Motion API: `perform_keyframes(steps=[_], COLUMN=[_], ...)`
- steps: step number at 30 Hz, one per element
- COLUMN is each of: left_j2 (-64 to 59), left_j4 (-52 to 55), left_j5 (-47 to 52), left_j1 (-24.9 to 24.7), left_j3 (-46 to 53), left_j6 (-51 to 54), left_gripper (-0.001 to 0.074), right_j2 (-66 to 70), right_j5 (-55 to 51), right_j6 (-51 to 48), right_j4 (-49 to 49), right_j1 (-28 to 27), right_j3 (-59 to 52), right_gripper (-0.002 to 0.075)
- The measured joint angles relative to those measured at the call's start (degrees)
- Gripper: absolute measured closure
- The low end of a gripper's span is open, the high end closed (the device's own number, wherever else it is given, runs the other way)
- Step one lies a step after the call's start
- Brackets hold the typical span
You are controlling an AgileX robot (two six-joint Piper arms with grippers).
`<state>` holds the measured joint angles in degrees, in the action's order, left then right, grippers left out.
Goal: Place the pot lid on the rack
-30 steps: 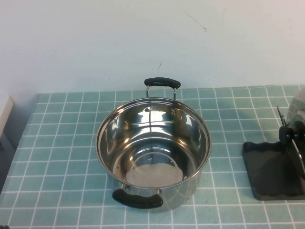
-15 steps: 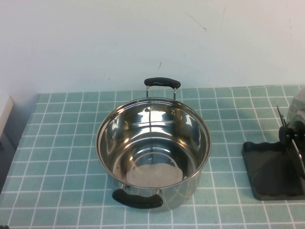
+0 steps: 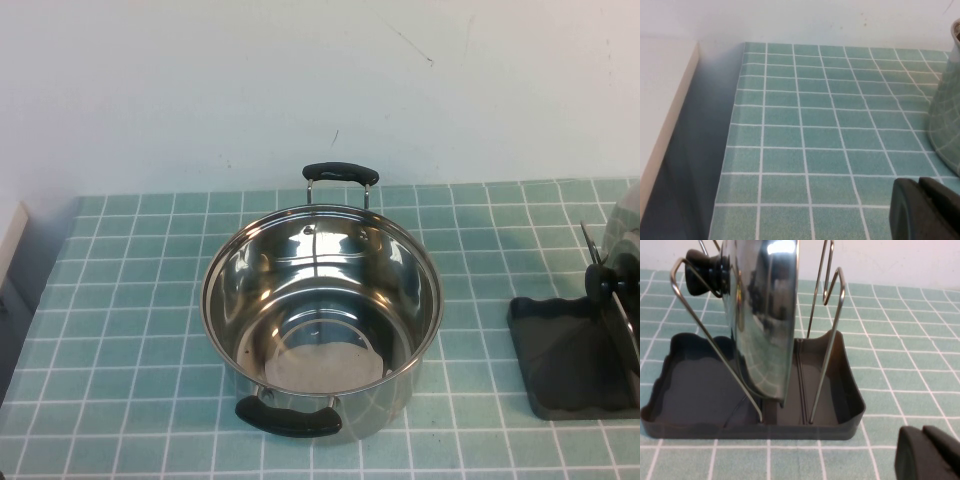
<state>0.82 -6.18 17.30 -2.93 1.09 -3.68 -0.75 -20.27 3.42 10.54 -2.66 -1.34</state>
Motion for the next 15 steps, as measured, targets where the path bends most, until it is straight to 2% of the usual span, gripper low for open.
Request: perform_keyframes(steps=[7,15], left_j2=[0.00,0.00], left_j4=[0.12,0.20], left_j5=[0.00,0.00], left_j1=[3.39,3.70], left_j3=[0.00,0.00], left_j6=[0.00,0.00], left_gripper=[0.0737,0.0737], right_j2=[0.00,0.00], right_j5=[0.00,0.00], right_j6=[0.00,0.00], right_j4=[0.00,0.00], right_j1=[0.00,0.00], right_j3=[0.00,0.00], right_gripper=[0.0729,0.0729])
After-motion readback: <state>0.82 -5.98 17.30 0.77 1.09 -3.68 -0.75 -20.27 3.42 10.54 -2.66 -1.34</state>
